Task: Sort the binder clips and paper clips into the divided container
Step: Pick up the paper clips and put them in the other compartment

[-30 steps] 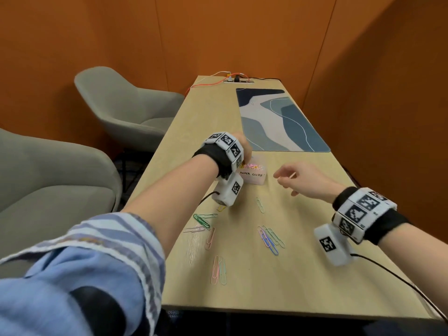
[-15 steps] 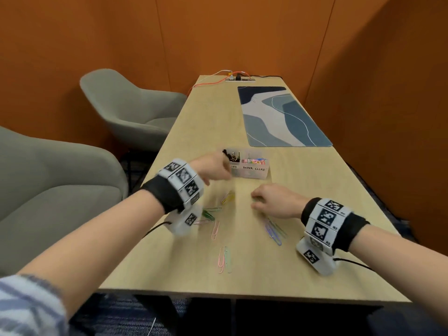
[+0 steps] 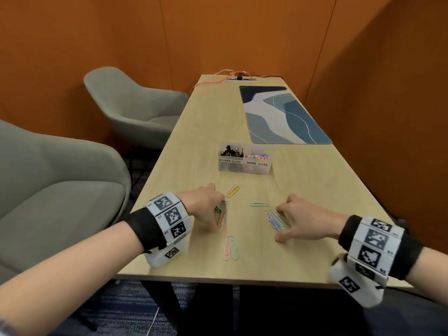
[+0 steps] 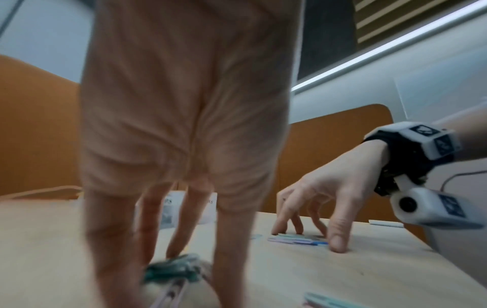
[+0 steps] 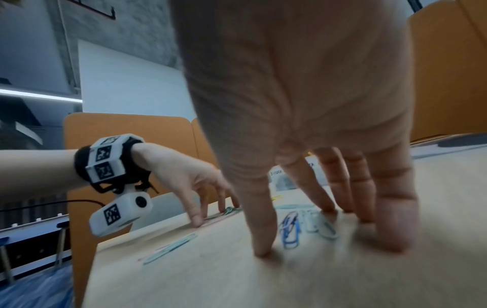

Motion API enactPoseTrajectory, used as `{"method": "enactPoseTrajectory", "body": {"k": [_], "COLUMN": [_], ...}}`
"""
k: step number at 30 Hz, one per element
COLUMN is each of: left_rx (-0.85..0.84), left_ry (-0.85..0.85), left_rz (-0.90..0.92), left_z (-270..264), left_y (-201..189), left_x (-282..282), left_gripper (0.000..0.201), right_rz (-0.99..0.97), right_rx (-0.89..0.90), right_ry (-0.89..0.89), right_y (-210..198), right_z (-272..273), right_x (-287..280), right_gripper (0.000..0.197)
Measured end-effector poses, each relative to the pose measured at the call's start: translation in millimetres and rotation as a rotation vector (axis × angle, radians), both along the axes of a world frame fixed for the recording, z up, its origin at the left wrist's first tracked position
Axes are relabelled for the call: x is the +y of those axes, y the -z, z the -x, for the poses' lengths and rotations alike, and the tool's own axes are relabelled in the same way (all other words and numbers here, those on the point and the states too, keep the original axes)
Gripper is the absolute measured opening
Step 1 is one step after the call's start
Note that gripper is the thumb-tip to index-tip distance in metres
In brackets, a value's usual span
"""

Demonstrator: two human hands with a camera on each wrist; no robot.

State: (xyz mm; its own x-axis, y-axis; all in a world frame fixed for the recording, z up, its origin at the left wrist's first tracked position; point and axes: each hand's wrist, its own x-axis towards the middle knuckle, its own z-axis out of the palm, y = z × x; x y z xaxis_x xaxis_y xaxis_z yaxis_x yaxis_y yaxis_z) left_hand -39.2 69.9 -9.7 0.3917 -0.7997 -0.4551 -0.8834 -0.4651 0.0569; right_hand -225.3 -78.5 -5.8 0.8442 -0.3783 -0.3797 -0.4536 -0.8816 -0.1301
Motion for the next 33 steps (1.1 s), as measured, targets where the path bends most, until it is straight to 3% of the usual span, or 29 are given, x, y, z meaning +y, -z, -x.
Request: {"method": "enactPoseTrajectory", "body": {"k": [4, 9, 12, 15, 18, 22, 25, 29, 33], "left_rx": [-0.008, 0.003, 0.005, 0.020, 0.013, -0.026, 0.008, 0.189, 0.226], "left_ry": [-0.007, -0.037, -0.073, -0.166, -0.148, -0.002, 0.089, 0.123, 0.179], "left_rz": [0.149, 0.280, 0.362, 0.416, 0.314, 0.268, 0.319, 0.303, 0.190], "left_z": [5.5, -0.1, -9.4, -17.2, -14.2, -3.9, -2.1, -12.7, -23.4], "left_y": [3.1, 4.8, 0.7, -2.4, 1.0, 10.4, 8.6, -4.1, -2.9], "left_x": [-15.2, -27.8, -33.0, -37.5, -46.1, -54.4, -50.9, -33.0, -11.2], "left_gripper": [0.052, 0.035, 0.031, 0.033, 0.049, 0.053, 0.040, 0.026, 0.049], "right_rz": [-0.014, -0.025, -0.043, -0.035, -0.024, 0.006, -0.006, -0.051, -0.009], "right_rx": [-0.168, -0.307, -0.388, -0.268, -0.121, -0.215, -0.248, -0.250, -0.129], "right_ry": [-0.023, -0.058, 0.027, 0.023, -0.047, -0.093, -0.123, -0.077, -0.072], "right_y": [9.0, 8.8, -1.8, -1.4, 9.6, 14.9, 13.3, 6.4, 12.1], "right_z": [-18.1, -44.4, -49.9, -50.8, -51.2, -47.3, -40.7, -29.6, -21.7], "right_x": [13.3, 9.9, -1.3, -4.3, 2.4, 11.0, 11.4, 5.9, 8.6], "right_gripper": [0.028, 0.031, 0.028, 0.047, 0.063, 0.048, 0.036, 0.043, 0.052]}}
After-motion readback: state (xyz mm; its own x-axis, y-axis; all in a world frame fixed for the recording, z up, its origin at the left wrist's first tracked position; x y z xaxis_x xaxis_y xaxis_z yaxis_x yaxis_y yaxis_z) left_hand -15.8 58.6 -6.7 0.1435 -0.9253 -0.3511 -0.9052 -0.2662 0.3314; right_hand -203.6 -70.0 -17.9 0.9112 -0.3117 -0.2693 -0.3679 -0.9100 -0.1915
